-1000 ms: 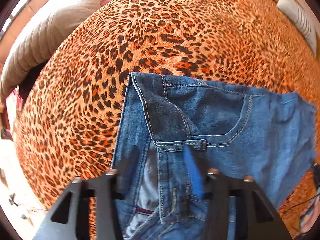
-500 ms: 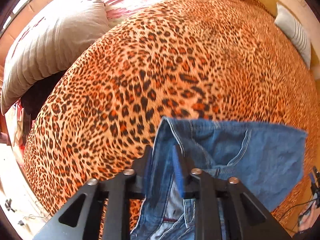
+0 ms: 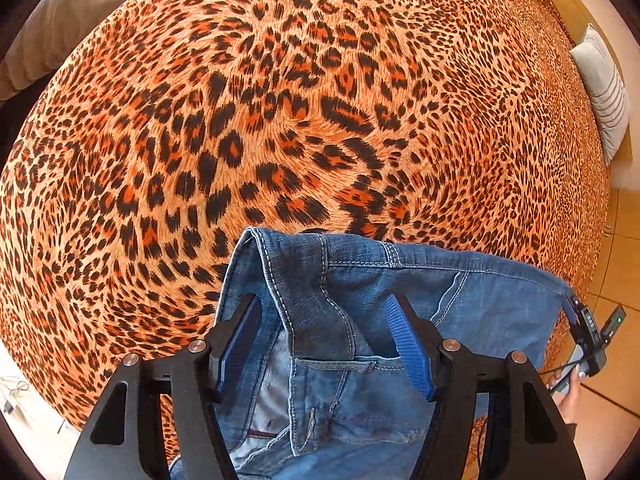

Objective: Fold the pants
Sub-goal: 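Lower the left tool to the jeans waistband while the right tool reaches the leg hem, then close the left tool on the waistband while the right tool grips the hem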

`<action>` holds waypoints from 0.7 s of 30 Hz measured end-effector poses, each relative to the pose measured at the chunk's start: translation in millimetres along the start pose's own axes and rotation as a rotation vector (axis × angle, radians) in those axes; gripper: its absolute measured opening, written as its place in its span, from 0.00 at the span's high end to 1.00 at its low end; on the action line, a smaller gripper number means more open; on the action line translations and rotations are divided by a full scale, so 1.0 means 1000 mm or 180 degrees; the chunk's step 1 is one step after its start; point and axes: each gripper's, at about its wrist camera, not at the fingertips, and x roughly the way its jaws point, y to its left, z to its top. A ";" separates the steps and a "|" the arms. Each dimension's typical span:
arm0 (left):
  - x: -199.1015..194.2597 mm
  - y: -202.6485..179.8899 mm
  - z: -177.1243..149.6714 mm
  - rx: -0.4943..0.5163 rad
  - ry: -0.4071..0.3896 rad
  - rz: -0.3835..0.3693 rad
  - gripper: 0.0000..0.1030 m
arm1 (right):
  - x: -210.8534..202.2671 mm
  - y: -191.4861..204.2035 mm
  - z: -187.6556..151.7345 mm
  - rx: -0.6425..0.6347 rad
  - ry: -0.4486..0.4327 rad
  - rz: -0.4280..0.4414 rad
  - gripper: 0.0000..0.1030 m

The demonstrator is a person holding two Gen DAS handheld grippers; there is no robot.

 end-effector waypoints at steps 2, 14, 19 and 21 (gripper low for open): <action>0.001 -0.002 0.000 -0.0014 0.0036 0.0040 0.37 | 0.013 0.009 0.002 -0.0104 0.0086 -0.0091 0.39; -0.003 -0.048 -0.022 0.0648 -0.0410 0.0616 0.93 | -0.025 0.020 -0.026 -0.0185 -0.0216 -0.0067 1.00; -0.011 -0.075 -0.050 0.1080 -0.0693 0.0918 0.93 | -0.050 -0.003 -0.031 0.0110 -0.0276 0.0052 0.98; -0.004 -0.079 -0.048 0.1058 -0.0678 0.0948 0.93 | -0.055 -0.018 -0.031 0.0240 -0.0326 0.0237 0.91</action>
